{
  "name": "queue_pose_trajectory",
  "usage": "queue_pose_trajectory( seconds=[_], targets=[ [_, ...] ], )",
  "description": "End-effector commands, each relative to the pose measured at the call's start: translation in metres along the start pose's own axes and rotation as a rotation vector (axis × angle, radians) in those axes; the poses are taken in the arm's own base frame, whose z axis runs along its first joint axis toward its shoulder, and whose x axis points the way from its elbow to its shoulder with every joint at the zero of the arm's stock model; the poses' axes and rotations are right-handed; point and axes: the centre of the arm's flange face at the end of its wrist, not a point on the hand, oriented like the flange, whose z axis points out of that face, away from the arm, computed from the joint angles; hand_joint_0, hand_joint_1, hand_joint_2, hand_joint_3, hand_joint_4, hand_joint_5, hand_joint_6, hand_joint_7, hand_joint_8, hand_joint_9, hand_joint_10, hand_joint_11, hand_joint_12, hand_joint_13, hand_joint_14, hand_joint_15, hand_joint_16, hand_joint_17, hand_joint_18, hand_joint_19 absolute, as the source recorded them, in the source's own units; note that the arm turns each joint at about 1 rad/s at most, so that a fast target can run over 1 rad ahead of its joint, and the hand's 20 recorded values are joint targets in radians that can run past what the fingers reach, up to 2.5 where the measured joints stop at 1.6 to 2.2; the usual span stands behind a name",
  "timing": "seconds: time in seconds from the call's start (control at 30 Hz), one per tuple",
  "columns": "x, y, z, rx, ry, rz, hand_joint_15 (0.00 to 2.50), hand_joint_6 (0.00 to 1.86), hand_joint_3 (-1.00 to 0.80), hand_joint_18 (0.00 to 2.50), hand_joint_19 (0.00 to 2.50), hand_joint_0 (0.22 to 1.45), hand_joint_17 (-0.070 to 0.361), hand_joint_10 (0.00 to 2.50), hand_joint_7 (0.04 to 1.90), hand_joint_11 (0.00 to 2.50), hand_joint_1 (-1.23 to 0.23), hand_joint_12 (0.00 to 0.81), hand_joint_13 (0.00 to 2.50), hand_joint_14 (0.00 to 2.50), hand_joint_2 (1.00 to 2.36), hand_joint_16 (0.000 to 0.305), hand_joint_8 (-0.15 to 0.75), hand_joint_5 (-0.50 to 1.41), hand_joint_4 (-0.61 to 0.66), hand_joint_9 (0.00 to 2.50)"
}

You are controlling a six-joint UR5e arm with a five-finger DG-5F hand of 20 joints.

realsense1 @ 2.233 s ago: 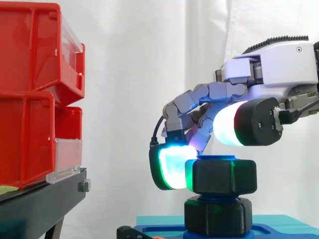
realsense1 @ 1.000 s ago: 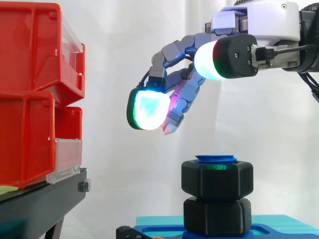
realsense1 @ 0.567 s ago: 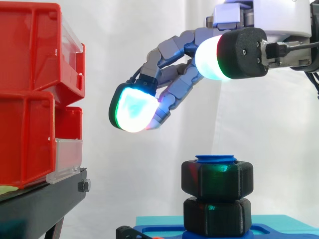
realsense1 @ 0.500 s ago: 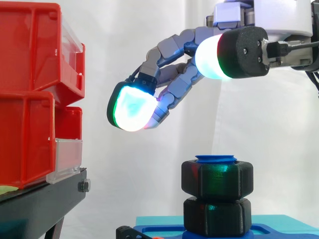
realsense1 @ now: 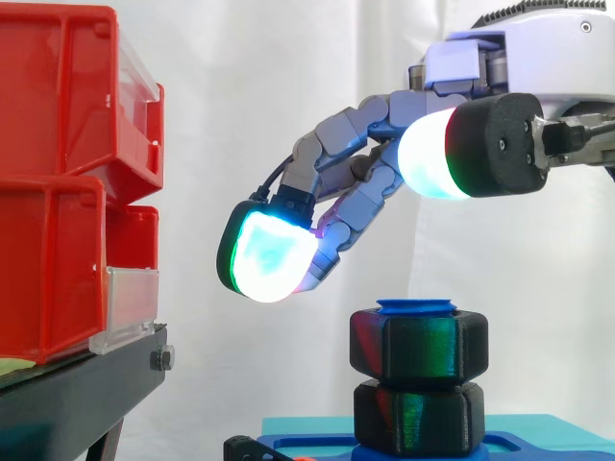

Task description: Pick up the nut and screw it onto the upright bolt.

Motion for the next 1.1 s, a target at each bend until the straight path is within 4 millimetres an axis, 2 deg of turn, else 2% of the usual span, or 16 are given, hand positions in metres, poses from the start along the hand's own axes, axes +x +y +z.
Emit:
queue_pose_trajectory(
  seconds=[0.0, 0.2, 0.6, 1.07],
  targets=[
    [0.0, 0.0, 0.0, -0.001, 0.002, 0.0, 0.0, 0.5, -0.5, 0.27, 0.0, 0.51, 0.049, 0.0, 0.74, 0.0, -0.12, 0.238, 0.61, 0.0, 1.0, 0.022, 0.214, -0.1, 0.2, 0.68],
    [0.001, -0.001, -0.001, 0.0, 0.005, 0.0, 0.0, 0.5, -0.5, 0.28, 0.0, 0.51, 0.051, 0.0, 0.86, 0.0, -0.13, 0.24, 0.62, 0.0, 1.0, 0.022, 0.222, -0.09, 0.23, 0.68],
    [0.006, -0.003, -0.007, -0.026, 0.053, 0.002, 0.0, 0.5, -0.5, 0.29, 0.0, 0.51, 0.051, 0.0, 0.8, 0.0, -0.15, 0.242, 0.62, 0.0, 1.0, 0.023, 0.225, -0.1, 0.21, 0.67],
    [0.008, -0.011, -0.012, -0.017, 0.079, 0.005, 0.0, 0.5, -0.5, 0.31, 0.0, 0.52, 0.05, 0.0, 0.86, 0.0, -0.17, 0.24, 0.63, 0.0, 1.0, 0.022, 0.229, -0.09, 0.23, 0.68]
  ],
)
